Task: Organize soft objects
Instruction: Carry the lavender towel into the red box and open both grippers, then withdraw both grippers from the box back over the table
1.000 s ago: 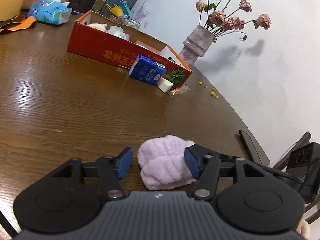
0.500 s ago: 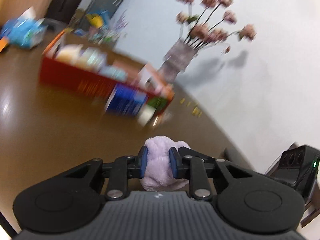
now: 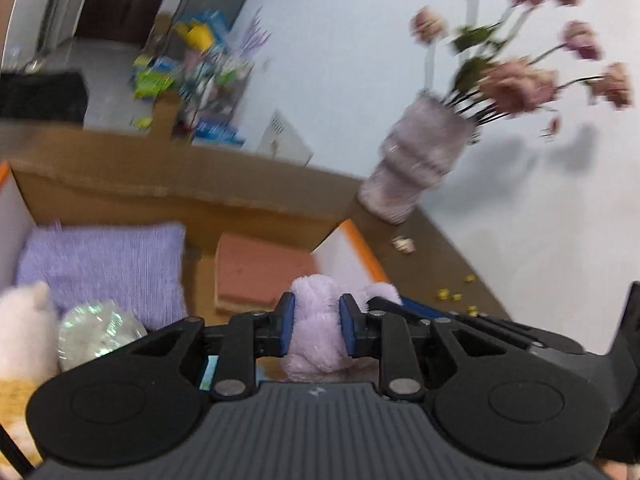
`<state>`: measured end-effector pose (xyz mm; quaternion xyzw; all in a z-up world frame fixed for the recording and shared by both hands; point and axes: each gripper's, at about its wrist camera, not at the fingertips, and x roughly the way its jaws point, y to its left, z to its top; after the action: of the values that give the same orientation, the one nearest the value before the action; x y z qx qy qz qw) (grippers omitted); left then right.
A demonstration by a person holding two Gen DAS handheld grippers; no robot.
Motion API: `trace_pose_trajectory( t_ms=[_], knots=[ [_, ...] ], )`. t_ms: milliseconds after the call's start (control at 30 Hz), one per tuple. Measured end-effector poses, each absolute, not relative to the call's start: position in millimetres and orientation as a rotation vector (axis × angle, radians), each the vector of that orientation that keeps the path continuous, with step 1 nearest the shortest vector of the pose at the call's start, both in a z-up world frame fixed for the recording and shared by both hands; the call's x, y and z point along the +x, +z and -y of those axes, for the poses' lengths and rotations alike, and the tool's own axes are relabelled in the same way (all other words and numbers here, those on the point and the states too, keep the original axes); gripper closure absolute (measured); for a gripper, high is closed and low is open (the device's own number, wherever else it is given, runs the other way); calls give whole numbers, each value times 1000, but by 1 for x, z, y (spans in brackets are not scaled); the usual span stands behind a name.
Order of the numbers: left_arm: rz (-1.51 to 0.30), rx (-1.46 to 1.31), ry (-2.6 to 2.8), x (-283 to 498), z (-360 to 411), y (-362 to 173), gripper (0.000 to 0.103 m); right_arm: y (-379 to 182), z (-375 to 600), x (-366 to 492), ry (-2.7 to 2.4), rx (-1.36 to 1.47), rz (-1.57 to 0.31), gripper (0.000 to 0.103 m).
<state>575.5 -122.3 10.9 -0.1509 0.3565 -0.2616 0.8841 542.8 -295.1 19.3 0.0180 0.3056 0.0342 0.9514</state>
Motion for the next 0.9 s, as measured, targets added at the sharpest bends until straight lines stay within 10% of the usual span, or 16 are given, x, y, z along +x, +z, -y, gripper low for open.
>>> trace_pose_trajectory(
  t_ms=[467,900],
  knots=[
    [-635,-198,-478,535,99,55,56,49,300,514,14,-29,-564,66],
    [-368,-17,-287,350,48,103,19,106,308,353,113,-38,-338,23]
  ],
)
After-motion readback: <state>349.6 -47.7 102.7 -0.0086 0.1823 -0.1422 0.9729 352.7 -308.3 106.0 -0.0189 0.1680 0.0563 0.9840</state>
